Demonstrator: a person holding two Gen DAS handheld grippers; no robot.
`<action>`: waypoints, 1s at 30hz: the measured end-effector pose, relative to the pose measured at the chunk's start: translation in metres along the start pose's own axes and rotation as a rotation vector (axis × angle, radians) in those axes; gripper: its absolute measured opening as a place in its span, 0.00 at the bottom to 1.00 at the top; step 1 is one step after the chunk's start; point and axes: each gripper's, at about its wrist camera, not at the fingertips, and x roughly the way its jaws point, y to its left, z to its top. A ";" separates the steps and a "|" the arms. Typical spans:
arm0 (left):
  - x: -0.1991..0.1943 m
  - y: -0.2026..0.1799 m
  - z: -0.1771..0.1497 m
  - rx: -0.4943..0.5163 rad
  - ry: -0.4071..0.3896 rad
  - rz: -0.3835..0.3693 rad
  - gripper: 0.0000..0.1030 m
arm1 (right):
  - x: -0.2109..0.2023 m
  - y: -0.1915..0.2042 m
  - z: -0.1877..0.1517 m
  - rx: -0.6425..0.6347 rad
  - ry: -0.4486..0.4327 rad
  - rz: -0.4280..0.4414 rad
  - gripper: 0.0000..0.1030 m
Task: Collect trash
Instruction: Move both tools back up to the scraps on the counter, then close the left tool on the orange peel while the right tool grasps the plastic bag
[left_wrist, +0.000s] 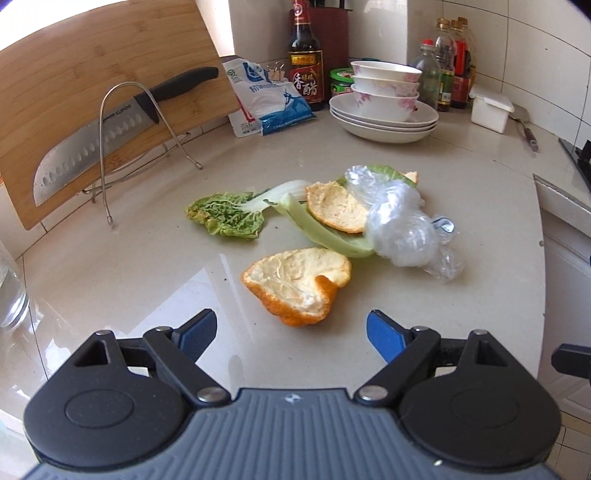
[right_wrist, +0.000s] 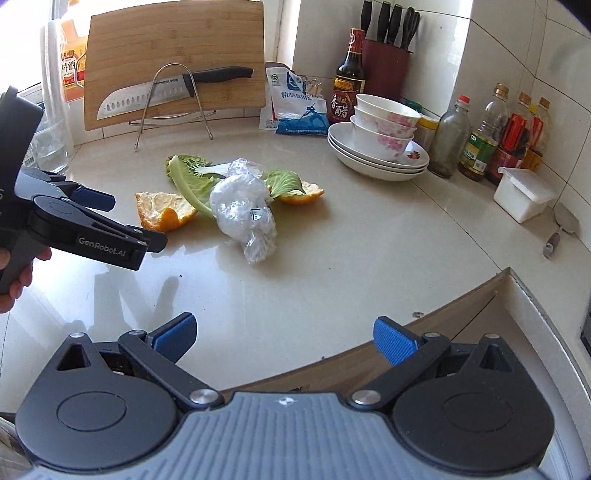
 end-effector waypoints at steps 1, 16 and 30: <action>0.003 0.000 0.001 -0.003 -0.002 0.002 0.86 | 0.003 0.000 0.002 -0.001 0.001 0.004 1.00; 0.028 -0.008 0.012 -0.012 0.008 -0.010 0.76 | 0.045 0.002 0.025 -0.040 0.033 0.036 1.00; 0.027 -0.004 0.013 -0.054 0.012 0.002 0.66 | 0.060 0.004 0.038 -0.060 0.012 0.070 1.00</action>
